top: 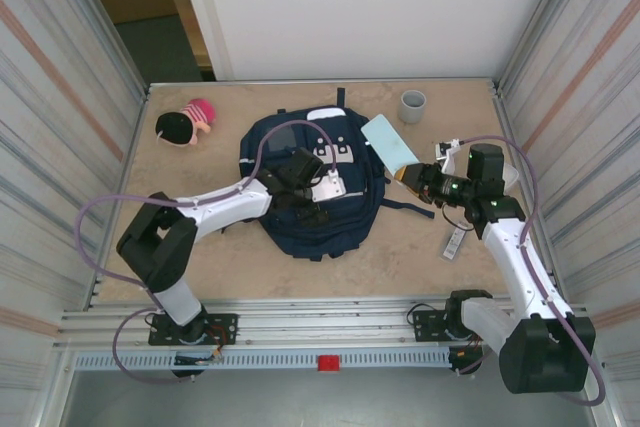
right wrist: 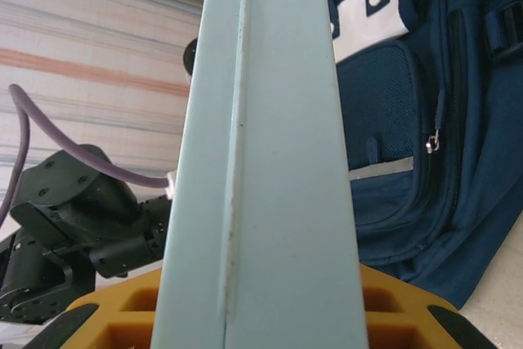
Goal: Pack books, pencil case, and school supplies into a backpack
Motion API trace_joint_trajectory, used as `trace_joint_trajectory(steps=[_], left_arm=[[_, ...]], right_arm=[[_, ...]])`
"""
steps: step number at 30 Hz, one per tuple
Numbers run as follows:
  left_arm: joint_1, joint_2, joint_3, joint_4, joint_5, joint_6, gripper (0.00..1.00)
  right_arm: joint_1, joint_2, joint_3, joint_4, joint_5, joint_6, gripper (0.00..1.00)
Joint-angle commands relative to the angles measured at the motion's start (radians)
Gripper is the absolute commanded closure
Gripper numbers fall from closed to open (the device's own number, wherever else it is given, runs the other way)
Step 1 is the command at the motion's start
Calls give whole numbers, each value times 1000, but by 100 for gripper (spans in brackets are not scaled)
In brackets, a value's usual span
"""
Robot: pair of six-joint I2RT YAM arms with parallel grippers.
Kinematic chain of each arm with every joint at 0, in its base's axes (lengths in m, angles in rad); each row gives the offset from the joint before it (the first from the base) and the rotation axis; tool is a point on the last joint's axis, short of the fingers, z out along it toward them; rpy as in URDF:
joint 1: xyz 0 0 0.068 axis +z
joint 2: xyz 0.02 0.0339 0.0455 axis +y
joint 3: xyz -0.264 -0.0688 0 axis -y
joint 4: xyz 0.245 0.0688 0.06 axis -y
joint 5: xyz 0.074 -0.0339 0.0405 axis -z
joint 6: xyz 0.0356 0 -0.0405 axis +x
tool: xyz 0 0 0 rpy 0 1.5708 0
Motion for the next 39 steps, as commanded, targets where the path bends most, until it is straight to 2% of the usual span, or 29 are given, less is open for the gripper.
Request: trace_joint_trajectory(steps=[1,3,4,8,10,18,25,28,32,35,39], left_arm=[[12,42,37,-26,-93,24,19],[10,30,43,-34,-94,-7,43],[9,14,42,-33,-89,-26,51],[3,-91,58,-58,-22,-114,80],[3,-141,71,-57,-9,-157,88],[43,-216,195,-91,38,-318,95],[64,-186,315,-143,17,-373,100],[66,-178,344,-142,-2,-377,100],[66,-166,371,-143,6,-375,100],[67,-166,375,-135,13,-384,100],[69,-163,379,-125,30,-395,100]], right_arm=[[11,-21,-7,58,3,17,71],[12,-25,-13,61,1,18,72],[14,-27,-16,60,1,19,72],[9,-35,-24,60,-2,19,73],[-2,-32,-18,49,-15,22,73],[-112,-111,-6,-141,-53,6,74],[-103,-195,46,-493,-38,-125,74],[-54,-222,49,-561,-63,-126,73],[157,-235,17,-461,3,-1,73],[320,-208,-37,-221,82,150,73],[481,-91,-92,106,199,284,74]])
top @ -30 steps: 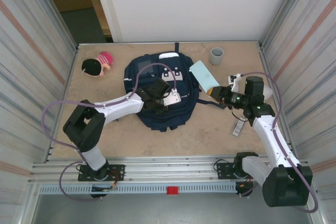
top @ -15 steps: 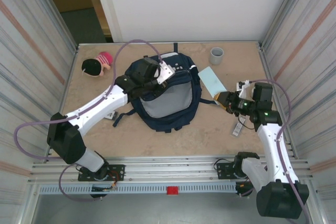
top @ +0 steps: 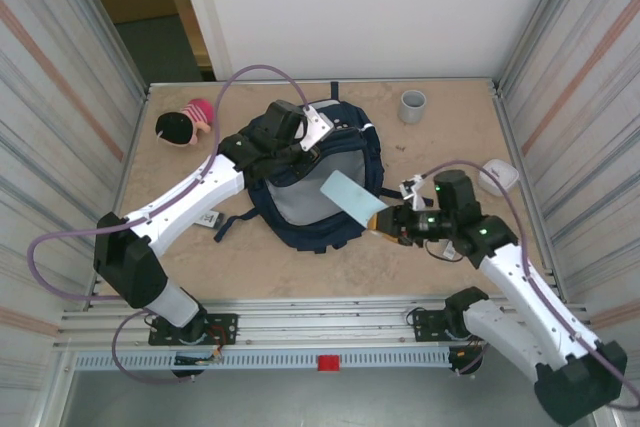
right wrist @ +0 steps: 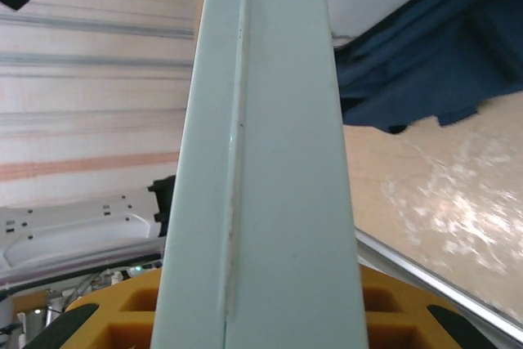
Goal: Pack books, pencil case, and school supplies into a backpack
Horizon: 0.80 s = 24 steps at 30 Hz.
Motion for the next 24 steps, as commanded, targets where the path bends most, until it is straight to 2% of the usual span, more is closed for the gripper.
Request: trace_joint_trajectory(steps=[1,7,13,18,24], left_arm=[[4,-10,69,79,39,-36,100],[10,-17,76,83,62,-49,100],[30,-43,73,99,102,-67,100],[41,-51,70,120,120,-86,100],[49,-45,78,137,153,-104,100]], right_arm=[[108,104,-37,370,146,168,74],[241,384,-41,775,329,303,77],[307,660,-9,1141,488,442,79],[326,859,60,1319,554,513,79],[340,1035,183,1367,592,544,78]])
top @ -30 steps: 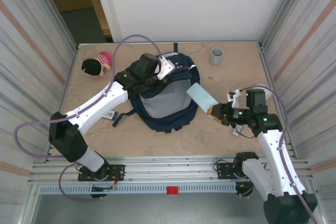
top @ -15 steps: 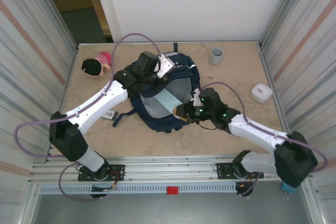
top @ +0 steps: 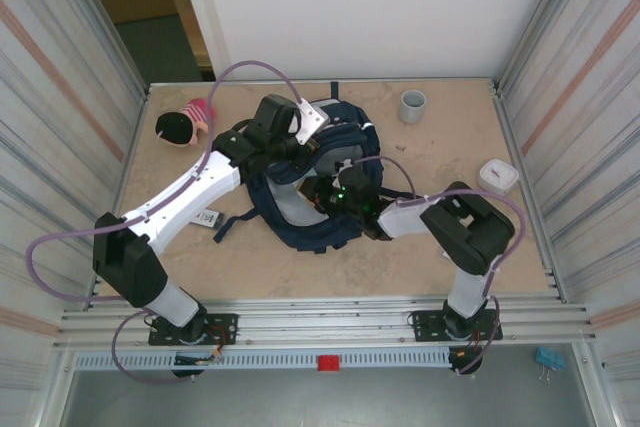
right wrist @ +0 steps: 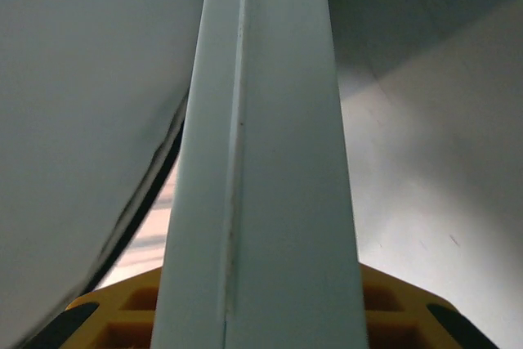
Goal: Pack books, pencil case, and school supplies into a backpack
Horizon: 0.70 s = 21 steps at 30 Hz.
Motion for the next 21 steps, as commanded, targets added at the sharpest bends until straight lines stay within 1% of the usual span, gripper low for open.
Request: trace_joint_trajectory(steps=[1,5,8,11,15,18,21], left_arm=[[4,-44,70,119,56,-35,100],[6,-38,72,123,57,-39,100],[7,-38,70,119,47,-34,100],[13,-36,65,109,19,-27,100],[30,-38,43,115,10,-30,100],[41,-32,32,116,4,-35,100],[46,-30,26,116,-2,-37,100]], right_arm=[[10,67,86,132,63,44,77],[13,151,157,116,74,85,73],[13,172,181,80,61,106,68],[13,146,168,3,39,101,58],[14,91,122,-60,-20,101,41],[22,45,72,-95,-46,99,34],[25,-5,27,-133,-71,94,31]])
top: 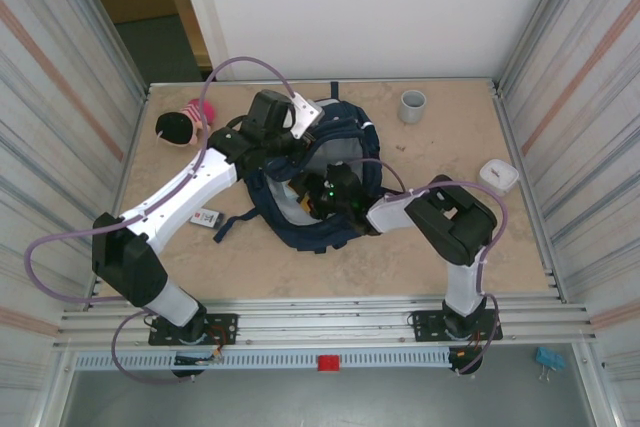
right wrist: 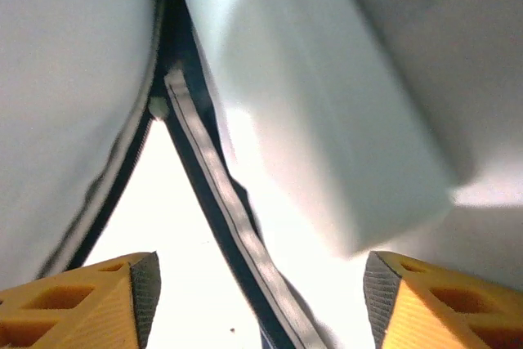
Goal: Pack books, pencil case, and school supplies into a backpack
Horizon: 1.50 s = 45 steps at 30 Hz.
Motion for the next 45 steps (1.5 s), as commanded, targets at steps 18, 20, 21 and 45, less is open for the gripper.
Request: trace_joint_trajectory(steps=[18,20,21,45], left_arm=[[11,-40,-64,131,5,-43,100],[11,-40,-72,136,7,-48,100],[11,-40,-73,137,10,-52,100],[11,-67,-114,154,14,-59,100]], right_arm=[[-110,-767,9,-1224,148,-594,25],[-181,-799,46,-1374,163,-667,25],[-220,-809,64,-1437,174,-704,25],[-940,-641,-52,-1586,243,-913,22]])
